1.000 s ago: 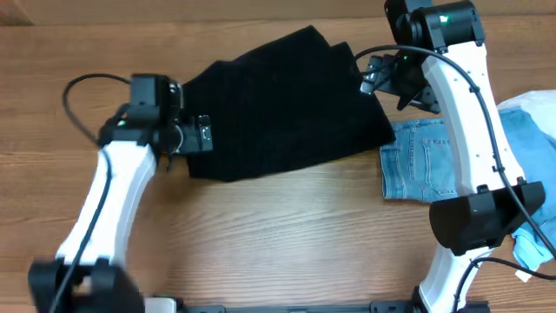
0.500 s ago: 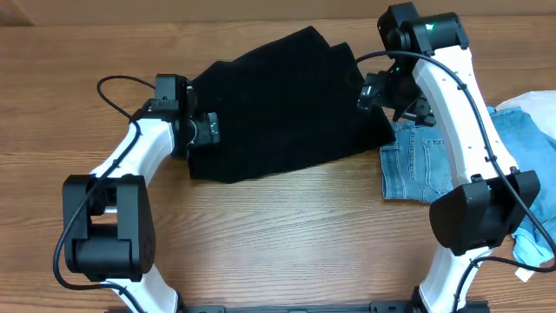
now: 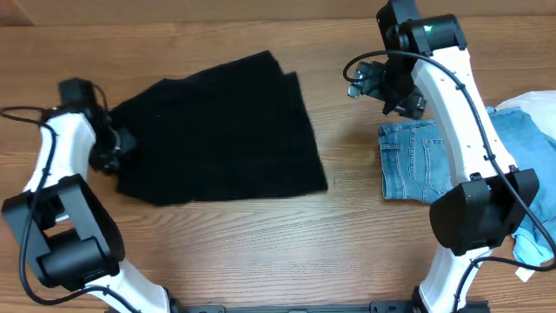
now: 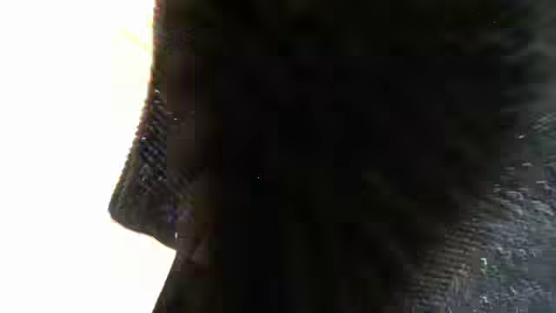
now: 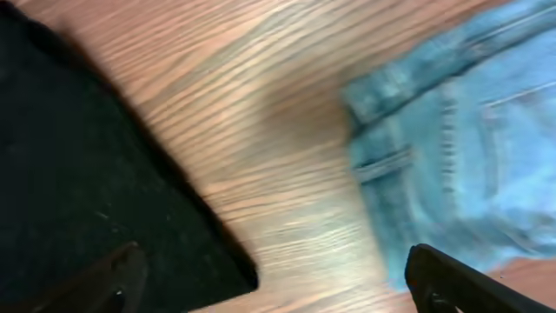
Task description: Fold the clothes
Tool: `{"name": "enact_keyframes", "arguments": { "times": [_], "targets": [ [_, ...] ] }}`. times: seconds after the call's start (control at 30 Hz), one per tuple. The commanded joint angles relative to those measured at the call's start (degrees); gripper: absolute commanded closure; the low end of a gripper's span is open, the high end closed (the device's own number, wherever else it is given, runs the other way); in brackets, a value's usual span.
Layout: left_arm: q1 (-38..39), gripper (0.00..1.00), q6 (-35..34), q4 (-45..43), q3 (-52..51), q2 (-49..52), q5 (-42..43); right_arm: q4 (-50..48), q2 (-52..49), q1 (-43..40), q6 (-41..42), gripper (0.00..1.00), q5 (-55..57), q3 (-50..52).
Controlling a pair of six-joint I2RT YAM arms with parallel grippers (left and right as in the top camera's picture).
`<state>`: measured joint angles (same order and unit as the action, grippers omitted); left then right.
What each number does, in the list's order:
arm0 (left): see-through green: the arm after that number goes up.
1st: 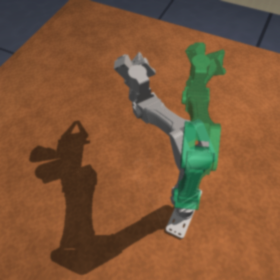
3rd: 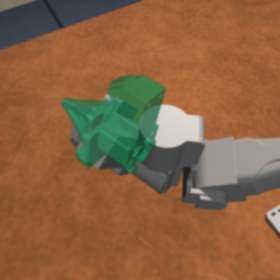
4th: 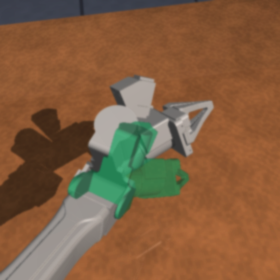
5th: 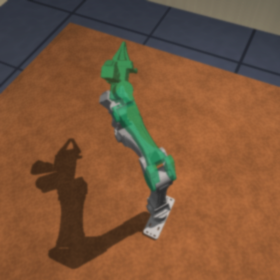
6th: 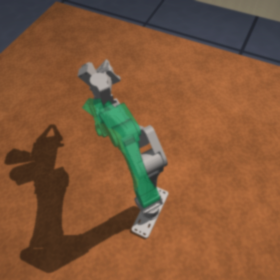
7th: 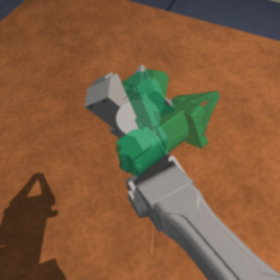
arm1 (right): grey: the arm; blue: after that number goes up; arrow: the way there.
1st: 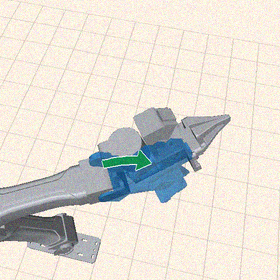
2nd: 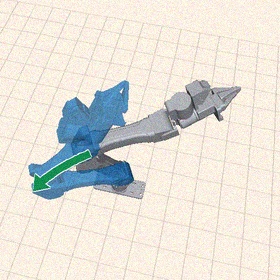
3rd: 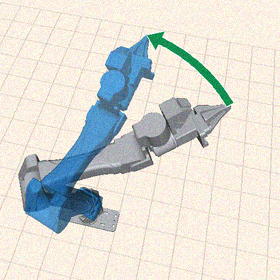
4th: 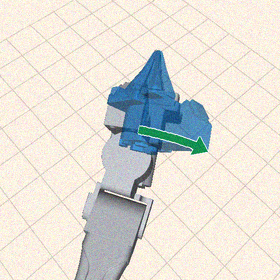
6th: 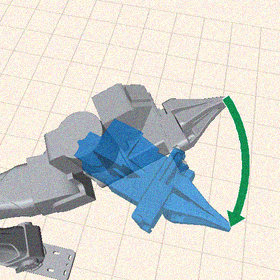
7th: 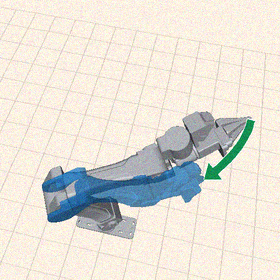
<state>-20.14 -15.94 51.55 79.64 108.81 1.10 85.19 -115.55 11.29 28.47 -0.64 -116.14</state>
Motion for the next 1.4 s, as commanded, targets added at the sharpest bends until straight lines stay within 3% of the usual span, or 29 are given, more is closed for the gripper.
{"name": "enact_keyframes", "arguments": {
  "times": [0.0, 0.07, 0.1, 0.2, 0.33, 0.37, 0.4, 0.47, 0.5, 0.53, 0.63, 0.73, 0.87, 0.97, 1.13, 1.37],
  "targets": [
    [1.22, 0.32, 4.48, 2.32, 7.89, 0.15, 0.76, -3.72, 1.31, 0.39, 0.22, 0.00, -8.74, 4.83],
    [2.78, 0.06, 4.68, 6.12, 13.25, 0.15, 1.42, -6.38, 1.31, 1.49, 0.15, 0.00, -13.00, 7.06],
    [3.63, 0.00, 5.03, 8.46, 16.52, 0.15, 1.11, -6.78, 1.31, 2.21, -0.02, 0.00, -13.44, 7.08],
    [4.04, 0.00, 2.86, 15.28, 22.84, 0.15, 0.48, -7.69, 1.31, 5.33, -0.02, 0.00, -13.55, 7.08],
    [4.07, 0.00, 2.62, 20.13, 21.75, 0.33, 1.62, -11.04, 0.57, 9.40, 0.04, 0.00, -9.92, 7.10],
    [4.07, 0.06, 2.80, 20.94, 21.16, 0.33, 3.50, -11.58, 0.24, 9.68, 0.04, 0.00, -9.94, 7.21],
    [4.09, 0.30, 3.39, 21.90, 20.46, 0.33, 6.16, -13.18, -0.44, 10.01, 0.04, 0.10, -10.03, 7.80],
    [4.57, 0.84, 5.44, 22.71, 19.28, 0.33, 11.37, -16.04, -1.46, 10.19, 0.04, 0.58, -12.00, 9.49],
    [4.96, 0.96, 5.90, 23.50, 19.08, 0.33, 11.91, -16.98, -2.29, 10.21, 0.02, 0.67, -14.49, 9.81],
    [5.44, 0.96, 5.97, 24.39, 19.08, 0.31, 11.91, -17.53, -3.06, 10.32, 0.00, 0.72, -16.28, 9.81],
    [8.39, 0.96, 7.63, 25.29, 18.53, 0.33, 11.02, -19.96, -4.66, 11.54, 0.00, 0.74, -17.49, 10.23],
    [11.32, 0.92, 4.79, 21.33, 13.27, 0.50, 8.37, -22.53, -5.27, 14.27, 0.09, 0.75, -17.51, 11.37],
    [11.04, 0.92, 4.11, 17.11, 5.81, 0.59, 7.10, -26.18, -5.42, 15.76, 3.58, 0.77, -17.46, 16.11],
    [11.04, 0.87, -0.11, 16.39, 1.68, 0.59, -1.20, -30.80, -5.49, 15.76, 5.81, 0.84, -17.46, 21.29],
    [10.38, 0.86, -3.43, 9.64, -4.68, 0.59, -6.14, -32.09, -6.16, 15.76, 6.12, 0.85, -14.91, 23.91],
    [6.73, 0.85, -8.63, 12.17, -6.08, 0.59, -13.77, -35.06, -8.26, 15.69, 10.82, 0.88, -10.71, 27.74]
  ]
}}
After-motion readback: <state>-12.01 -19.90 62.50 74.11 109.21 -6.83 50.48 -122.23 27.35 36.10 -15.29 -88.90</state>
